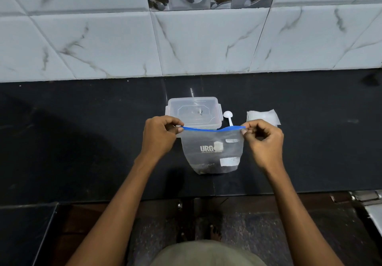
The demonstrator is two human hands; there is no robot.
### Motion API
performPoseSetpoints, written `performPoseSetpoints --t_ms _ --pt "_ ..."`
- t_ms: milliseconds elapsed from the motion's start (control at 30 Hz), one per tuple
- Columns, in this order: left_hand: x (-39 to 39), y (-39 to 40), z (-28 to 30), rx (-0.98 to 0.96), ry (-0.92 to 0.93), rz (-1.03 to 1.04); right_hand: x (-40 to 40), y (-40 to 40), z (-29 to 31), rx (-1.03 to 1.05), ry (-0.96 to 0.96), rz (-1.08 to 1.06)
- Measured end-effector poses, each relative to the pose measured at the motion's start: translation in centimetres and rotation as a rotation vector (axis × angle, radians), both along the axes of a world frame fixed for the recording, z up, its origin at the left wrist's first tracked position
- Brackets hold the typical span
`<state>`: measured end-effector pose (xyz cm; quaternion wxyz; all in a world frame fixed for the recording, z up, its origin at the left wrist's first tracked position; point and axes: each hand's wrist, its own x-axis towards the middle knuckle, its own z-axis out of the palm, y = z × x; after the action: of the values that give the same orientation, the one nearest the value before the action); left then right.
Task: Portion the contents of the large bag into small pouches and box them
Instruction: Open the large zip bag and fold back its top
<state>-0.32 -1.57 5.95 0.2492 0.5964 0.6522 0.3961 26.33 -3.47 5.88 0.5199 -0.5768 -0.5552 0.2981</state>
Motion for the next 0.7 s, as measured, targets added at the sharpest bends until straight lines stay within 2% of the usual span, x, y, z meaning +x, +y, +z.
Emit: performPoseSetpoints --t_ms 133,333,567,700 --pt "1.2 -0.2 0.4 0.066 -0.074 -0.061 -0.2 -0.1 1.8 0.056 -0.182 0.146" --pt "3.1 0.1 0.5 0.151 -0.145 -0.123 -1.8 0.5 2.9 -0.090 -0.418 0.287" --pt "4.2 0.1 0.4 0.154 -0.179 -0.139 -2.5 0.6 3.5 -0.173 -0.471 0.305" --pt "4.1 0.1 0.4 0.154 -0.195 -0.123 -2.3 0.8 3.4 -0.177 -0.381 0.347"
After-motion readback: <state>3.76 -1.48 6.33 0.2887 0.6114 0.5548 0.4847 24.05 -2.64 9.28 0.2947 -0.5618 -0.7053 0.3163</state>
